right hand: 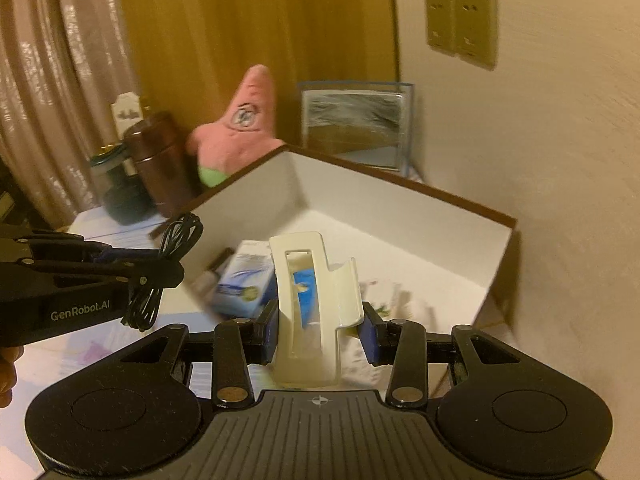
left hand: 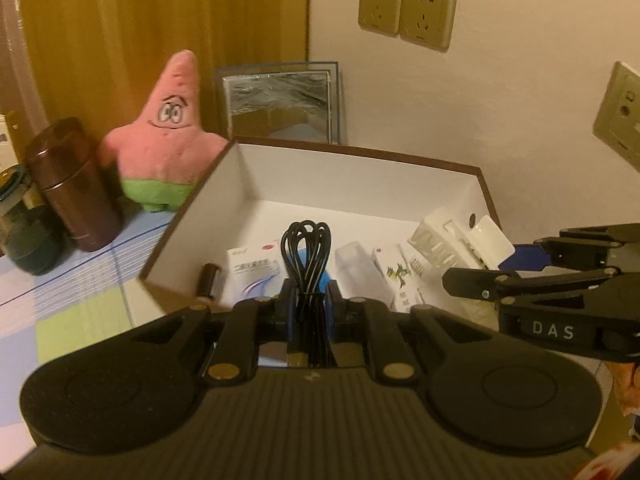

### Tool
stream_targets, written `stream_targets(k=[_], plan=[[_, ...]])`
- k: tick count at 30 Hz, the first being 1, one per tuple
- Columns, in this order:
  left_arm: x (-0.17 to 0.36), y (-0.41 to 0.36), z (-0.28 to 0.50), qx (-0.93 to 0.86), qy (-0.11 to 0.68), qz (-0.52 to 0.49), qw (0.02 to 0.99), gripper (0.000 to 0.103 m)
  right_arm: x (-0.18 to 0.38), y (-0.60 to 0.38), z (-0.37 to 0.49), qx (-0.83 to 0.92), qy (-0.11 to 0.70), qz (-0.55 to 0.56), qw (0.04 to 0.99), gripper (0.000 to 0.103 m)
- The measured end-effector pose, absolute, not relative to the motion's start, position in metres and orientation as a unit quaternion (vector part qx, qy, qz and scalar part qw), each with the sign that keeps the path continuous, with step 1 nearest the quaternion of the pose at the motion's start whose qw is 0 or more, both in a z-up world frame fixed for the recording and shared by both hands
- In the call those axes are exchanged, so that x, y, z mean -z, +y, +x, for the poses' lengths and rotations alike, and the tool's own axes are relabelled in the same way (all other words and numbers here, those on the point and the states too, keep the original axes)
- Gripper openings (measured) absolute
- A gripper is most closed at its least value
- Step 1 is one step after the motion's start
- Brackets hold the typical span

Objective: Organize rigid objects
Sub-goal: 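Carry the black cable and white hair clip into the brown box, then open both tools to drop the cable and hair clip into the box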

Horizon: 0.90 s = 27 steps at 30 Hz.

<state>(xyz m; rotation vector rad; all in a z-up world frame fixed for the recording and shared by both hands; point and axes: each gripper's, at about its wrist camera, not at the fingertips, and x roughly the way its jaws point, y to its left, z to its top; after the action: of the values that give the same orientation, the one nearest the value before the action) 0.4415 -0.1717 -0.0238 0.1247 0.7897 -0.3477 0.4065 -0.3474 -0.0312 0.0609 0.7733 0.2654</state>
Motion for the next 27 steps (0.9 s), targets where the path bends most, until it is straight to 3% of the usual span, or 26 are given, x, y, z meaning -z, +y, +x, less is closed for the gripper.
stream_targets(k=[27], plan=[[0.087, -0.235, 0.565, 0.164, 0.445, 0.091, 0.875, 0.013, 0.080, -0.384, 0.514, -0.102, 0.423, 0.032, 0.900, 0.041]])
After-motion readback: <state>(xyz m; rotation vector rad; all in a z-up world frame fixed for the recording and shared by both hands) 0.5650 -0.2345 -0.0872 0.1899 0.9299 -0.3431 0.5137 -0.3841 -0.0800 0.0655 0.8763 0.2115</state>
